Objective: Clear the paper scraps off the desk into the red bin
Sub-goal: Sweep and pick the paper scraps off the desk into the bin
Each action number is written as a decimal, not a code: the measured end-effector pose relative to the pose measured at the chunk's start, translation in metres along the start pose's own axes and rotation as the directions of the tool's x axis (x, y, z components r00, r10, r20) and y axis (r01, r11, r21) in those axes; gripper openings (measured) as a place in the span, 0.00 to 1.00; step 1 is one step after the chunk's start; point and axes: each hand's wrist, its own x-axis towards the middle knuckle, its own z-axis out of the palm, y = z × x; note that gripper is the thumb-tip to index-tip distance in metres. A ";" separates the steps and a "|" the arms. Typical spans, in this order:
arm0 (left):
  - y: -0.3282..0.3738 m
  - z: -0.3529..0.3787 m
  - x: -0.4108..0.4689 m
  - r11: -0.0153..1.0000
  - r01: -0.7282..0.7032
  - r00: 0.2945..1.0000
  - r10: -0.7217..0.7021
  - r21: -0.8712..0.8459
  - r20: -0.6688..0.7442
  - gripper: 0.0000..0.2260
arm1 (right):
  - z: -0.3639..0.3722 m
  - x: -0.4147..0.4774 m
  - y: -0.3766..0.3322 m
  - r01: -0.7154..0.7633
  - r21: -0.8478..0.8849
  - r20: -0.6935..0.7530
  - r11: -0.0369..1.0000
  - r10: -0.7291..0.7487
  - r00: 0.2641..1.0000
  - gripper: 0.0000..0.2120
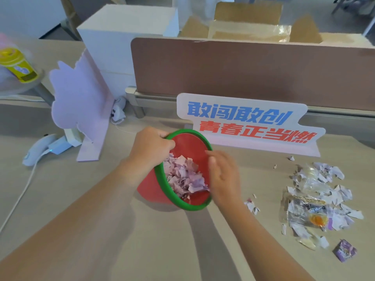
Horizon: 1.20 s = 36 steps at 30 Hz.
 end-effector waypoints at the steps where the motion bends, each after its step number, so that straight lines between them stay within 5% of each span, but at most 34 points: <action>1: -0.003 -0.002 -0.001 1.000 -0.002 1.000 0.002 0.011 0.001 0.06 | -0.008 -0.006 0.017 -0.101 -0.055 -0.120 0.993 0.094 0.988 0.22; 2: -0.005 -0.003 -0.001 1.000 -0.007 1.000 0.007 0.020 -0.001 0.07 | -0.016 -0.013 0.038 -0.264 -0.142 -0.221 0.954 0.229 0.948 0.23; 4: -0.010 -0.005 -0.003 0.999 -0.018 1.000 0.019 0.027 -0.013 0.07 | -0.026 -0.034 0.075 -0.623 -0.315 -0.339 0.716 0.528 0.778 0.26; 6: -0.012 -0.006 -0.004 0.999 -0.027 0.999 0.027 0.020 -0.018 0.07 | -0.024 -0.055 0.099 -0.721 -0.370 -0.335 0.586 0.639 0.692 0.29; 12: -0.018 -0.010 -0.001 0.999 -0.001 1.000 0.002 0.036 -0.027 0.06 | 0.010 -0.045 0.115 -0.437 -0.519 -0.086 0.734 0.464 0.881 0.29; 16: -0.023 -0.013 0.000 0.999 0.015 0.999 -0.012 0.049 -0.045 0.08 | 0.021 -0.032 0.118 -0.294 -0.574 -0.004 0.764 0.356 0.934 0.22; 19: -0.026 -0.016 0.000 1.000 0.013 0.999 -0.012 0.018 -0.038 0.08 | 0.023 -0.030 0.117 -0.032 -0.591 0.127 0.806 0.132 0.983 0.18; 22: -0.027 -0.016 0.001 1.000 0.012 0.999 -0.012 -0.015 -0.030 0.08 | 0.014 -0.025 0.124 0.155 -0.578 0.280 0.801 0.017 0.960 0.17; 28: -0.025 -0.013 0.000 0.998 0.028 1.000 -0.029 -0.050 -0.007 0.08 | -0.014 -0.008 0.130 0.245 -0.746 0.502 0.619 0.281 0.818 0.11; 31: -0.022 -0.012 0.000 0.999 0.020 1.000 -0.020 -0.051 0.002 0.12 | -0.018 -0.001 0.113 -0.132 -0.663 0.321 0.737 0.439 0.839 0.02; 33: -0.019 -0.010 0.000 0.999 -0.002 1.000 0.003 -0.045 0.019 0.12 | -0.030 0.009 0.087 -0.432 -0.426 0.094 0.795 0.514 0.853 0.07; 36: -0.016 -0.008 0.001 0.998 -0.008 0.999 0.010 -0.057 0.037 0.10 | -0.037 0.021 0.025 -0.349 -0.172 -0.091 0.921 0.338 0.937 0.11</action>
